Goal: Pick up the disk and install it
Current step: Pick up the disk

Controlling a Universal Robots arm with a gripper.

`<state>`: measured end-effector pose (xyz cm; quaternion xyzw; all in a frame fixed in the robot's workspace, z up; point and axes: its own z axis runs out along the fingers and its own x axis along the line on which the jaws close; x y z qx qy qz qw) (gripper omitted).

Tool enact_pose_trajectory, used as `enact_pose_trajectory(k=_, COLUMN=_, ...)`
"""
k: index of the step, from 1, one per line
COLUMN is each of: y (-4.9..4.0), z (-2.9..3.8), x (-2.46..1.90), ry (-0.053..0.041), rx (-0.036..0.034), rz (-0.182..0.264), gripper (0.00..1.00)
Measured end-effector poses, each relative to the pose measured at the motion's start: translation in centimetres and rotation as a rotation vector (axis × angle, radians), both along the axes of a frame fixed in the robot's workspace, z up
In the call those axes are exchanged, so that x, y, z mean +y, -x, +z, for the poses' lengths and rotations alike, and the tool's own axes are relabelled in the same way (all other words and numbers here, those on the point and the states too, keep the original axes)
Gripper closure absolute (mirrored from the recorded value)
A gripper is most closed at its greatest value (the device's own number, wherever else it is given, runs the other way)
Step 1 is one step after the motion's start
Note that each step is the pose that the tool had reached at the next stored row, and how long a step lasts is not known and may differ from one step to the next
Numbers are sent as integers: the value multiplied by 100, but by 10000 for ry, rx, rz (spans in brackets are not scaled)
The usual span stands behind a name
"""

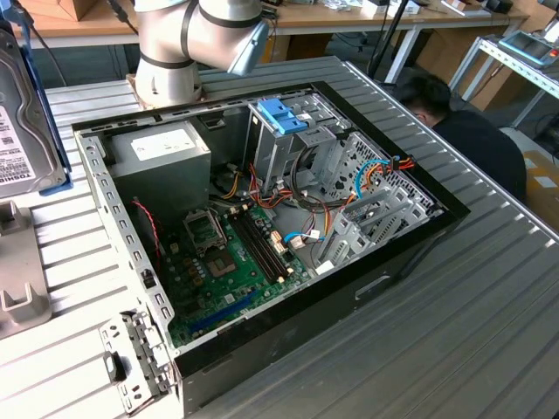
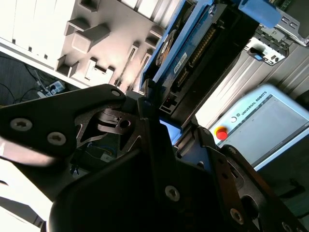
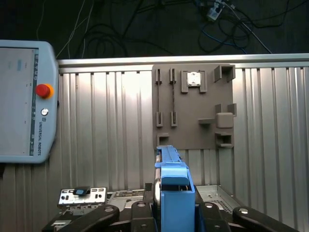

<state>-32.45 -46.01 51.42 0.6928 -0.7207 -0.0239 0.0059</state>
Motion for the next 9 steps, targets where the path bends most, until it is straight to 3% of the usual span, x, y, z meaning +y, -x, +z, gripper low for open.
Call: enact_pose_trajectory(k=9, y=0, z=1, x=-40, ry=1, rx=1, rz=0, gripper=63)
